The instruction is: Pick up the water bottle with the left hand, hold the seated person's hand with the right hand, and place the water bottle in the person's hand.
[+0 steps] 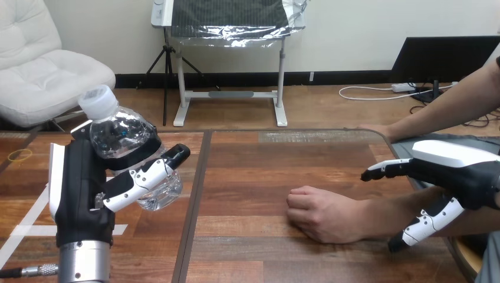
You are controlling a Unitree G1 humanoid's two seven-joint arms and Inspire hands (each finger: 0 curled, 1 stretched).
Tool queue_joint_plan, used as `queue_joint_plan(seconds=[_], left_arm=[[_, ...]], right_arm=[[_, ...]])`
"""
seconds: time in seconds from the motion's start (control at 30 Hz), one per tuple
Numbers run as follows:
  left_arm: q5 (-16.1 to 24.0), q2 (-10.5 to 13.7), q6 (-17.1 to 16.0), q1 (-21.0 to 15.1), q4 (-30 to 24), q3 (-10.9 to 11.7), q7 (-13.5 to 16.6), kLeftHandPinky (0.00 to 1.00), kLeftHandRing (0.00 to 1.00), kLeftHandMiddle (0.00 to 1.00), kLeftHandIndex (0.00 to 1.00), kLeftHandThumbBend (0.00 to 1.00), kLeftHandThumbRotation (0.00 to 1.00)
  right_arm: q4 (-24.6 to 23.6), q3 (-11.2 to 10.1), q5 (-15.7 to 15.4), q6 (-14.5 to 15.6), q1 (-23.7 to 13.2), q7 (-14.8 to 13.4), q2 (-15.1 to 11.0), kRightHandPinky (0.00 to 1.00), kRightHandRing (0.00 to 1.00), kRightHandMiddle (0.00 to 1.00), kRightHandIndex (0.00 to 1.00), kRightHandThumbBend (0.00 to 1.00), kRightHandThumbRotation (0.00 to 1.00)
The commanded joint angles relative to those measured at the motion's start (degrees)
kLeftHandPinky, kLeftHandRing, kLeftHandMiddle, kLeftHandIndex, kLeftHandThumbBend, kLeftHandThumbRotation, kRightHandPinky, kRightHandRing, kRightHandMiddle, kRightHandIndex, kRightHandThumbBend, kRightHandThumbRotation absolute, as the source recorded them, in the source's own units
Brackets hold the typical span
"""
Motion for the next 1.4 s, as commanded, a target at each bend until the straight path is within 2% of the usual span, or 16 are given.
queue_joint_plan(seconds=[0.0, 0.47, 0.93, 1.37], left_arm=[[-1.1, -0.3, -0.9, -3.3, -1.9, 0.2, -0.2, 0.20, 0.26, 0.32, 0.36, 0.55, 0.00], [-0.6, -0.2, -0.6, -3.3, -2.0, 0.0, 0.1, 0.20, 0.26, 0.32, 0.36, 0.56, 0.00], [-0.8, -0.2, -0.8, -3.3, -1.8, 0.1, 0.1, 0.20, 0.26, 0.32, 0.36, 0.56, 0.00], [-0.7, -0.1, -1.0, -3.2, -1.5, 0.3, 0.2, 0.20, 0.26, 0.32, 0.36, 0.57, 0.00]], right_arm=[[0.1, 0.7, -1.8, -1.3, -4.7, -2.1, -1.9, 1.00, 0.93, 0.93, 0.90, 1.00, 0.46], [0.7, 2.6, -5.1, -2.3, -5.1, -3.0, -1.2, 1.00, 0.93, 0.93, 0.92, 1.00, 0.52], [1.5, 5.1, -7.7, -1.9, -5.3, -3.4, -0.9, 0.97, 0.93, 0.94, 0.93, 1.00, 0.49], [3.4, 7.5, -10.7, -2.1, -5.9, -4.8, -0.2, 0.95, 0.93, 0.93, 0.93, 1.00, 0.48]])
